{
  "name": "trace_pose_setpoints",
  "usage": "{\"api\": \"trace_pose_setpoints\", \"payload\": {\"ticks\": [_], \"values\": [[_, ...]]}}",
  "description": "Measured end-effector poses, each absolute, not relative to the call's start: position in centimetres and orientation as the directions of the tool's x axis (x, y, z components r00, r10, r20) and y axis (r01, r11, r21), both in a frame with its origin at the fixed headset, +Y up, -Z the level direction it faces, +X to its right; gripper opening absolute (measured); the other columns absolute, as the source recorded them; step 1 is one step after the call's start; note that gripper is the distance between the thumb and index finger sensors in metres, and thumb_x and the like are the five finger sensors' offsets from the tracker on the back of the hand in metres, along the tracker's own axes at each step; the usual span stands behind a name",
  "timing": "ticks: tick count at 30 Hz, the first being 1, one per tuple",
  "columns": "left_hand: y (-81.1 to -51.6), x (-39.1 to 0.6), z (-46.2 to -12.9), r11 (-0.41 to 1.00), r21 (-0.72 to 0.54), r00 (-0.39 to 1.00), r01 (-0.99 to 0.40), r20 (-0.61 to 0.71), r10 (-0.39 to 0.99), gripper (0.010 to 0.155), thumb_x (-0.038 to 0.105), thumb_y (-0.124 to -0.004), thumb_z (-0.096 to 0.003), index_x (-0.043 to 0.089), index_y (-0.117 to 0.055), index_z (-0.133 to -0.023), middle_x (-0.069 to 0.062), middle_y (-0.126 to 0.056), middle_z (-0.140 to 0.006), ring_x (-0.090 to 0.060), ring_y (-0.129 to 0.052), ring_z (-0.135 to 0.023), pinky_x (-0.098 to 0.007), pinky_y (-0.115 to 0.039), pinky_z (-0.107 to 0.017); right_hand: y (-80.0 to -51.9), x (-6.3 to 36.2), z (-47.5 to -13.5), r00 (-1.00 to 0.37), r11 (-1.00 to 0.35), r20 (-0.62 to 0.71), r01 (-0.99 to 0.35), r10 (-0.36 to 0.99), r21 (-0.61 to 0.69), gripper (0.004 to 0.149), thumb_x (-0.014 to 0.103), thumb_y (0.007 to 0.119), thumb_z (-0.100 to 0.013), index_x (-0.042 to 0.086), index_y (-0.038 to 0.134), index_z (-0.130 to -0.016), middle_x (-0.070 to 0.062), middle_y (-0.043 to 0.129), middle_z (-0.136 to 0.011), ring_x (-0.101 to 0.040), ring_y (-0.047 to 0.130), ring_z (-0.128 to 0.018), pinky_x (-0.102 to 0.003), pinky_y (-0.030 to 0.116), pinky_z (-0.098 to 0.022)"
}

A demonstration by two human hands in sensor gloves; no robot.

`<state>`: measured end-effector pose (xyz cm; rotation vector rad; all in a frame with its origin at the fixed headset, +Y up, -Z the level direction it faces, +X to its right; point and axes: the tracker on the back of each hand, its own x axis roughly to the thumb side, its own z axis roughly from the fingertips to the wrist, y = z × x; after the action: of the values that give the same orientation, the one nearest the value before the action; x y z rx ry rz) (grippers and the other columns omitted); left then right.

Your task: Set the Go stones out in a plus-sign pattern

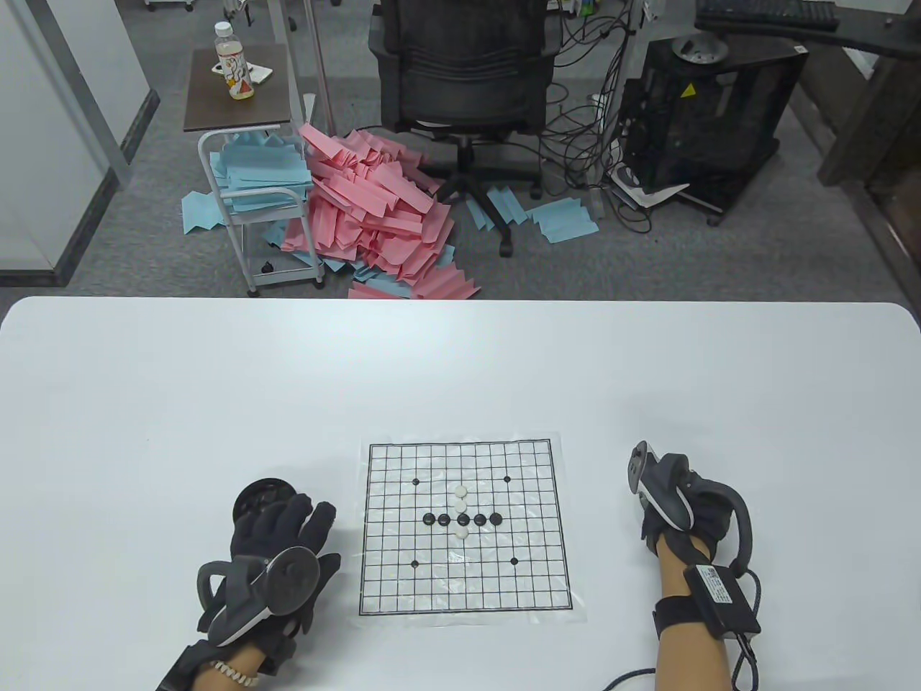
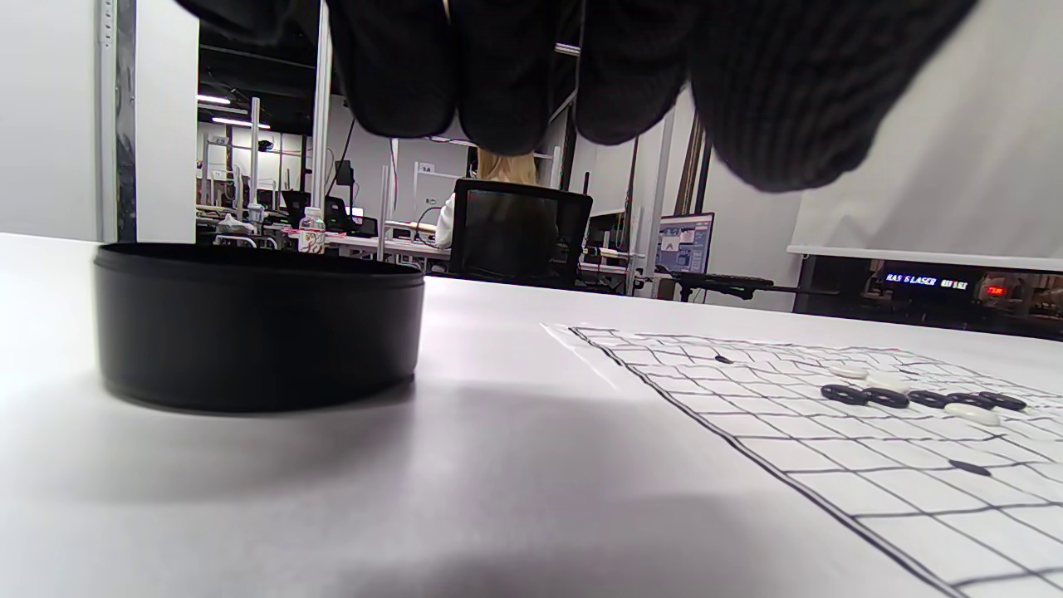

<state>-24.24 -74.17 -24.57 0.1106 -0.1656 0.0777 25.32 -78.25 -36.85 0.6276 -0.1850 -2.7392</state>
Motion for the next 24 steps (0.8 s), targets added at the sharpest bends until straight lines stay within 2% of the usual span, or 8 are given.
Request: {"api": "trace_pose_setpoints", "payload": {"ticks": [6,11,16,24], "values": [[-74.2,-24.2,-24.6,0.991,0.105,0.983,-0.087,0.172,0.068,0.072,0.052,-0.080,-0.0400,0.032,-0.061,-0.106,-0.011,-0.063,-0.117,-0.043,-0.068,-0.104,-0.070,-0.048,-0.072,-76.9,25.3,-35.9,-0.864,-0.954,-0.404,0.269,-0.300,0.134,0.036,0.041,0.086,-0.041,0.034,0.091,-0.076,0.004,0.096,-0.075,-0.009,0.094,-0.047,-0.042,0.079,-0.051],[-74.2,-24.1,-24.6,0.990,0.110,0.983,-0.087,0.173,0.067,0.072,0.052,-0.080,-0.0401,0.032,-0.060,-0.106,-0.011,-0.063,-0.117,-0.043,-0.068,-0.105,-0.070,-0.048,-0.072,-74.5,23.4,-35.3,-0.887,-0.957,-0.368,0.288,-0.278,0.030,0.036,0.041,0.085,-0.041,0.033,0.090,-0.076,0.004,0.095,-0.075,-0.010,0.094,-0.047,-0.042,0.078,-0.052],[-74.2,-24.1,-24.6,0.990,0.111,0.983,-0.087,0.173,0.067,0.072,0.052,-0.080,-0.0401,0.032,-0.061,-0.106,-0.011,-0.063,-0.117,-0.043,-0.068,-0.104,-0.070,-0.048,-0.072,-72.5,18.6,-34.9,-0.965,-0.984,-0.213,0.168,-0.153,-0.053,0.036,0.041,0.087,-0.040,0.033,0.091,-0.075,0.004,0.096,-0.074,-0.009,0.094,-0.046,-0.042,0.079,-0.051],[-74.2,-24.2,-24.6,0.991,0.105,0.983,-0.088,0.171,0.069,0.072,0.052,-0.080,-0.0401,0.032,-0.061,-0.106,-0.011,-0.063,-0.117,-0.043,-0.068,-0.104,-0.070,-0.048,-0.072,-73.1,9.9,-33.3,-0.995,-0.996,0.039,0.087,-0.088,-0.028,0.036,0.041,0.087,-0.040,0.032,0.091,-0.075,0.003,0.096,-0.073,-0.010,0.094,-0.045,-0.042,0.079,-0.050]]}}
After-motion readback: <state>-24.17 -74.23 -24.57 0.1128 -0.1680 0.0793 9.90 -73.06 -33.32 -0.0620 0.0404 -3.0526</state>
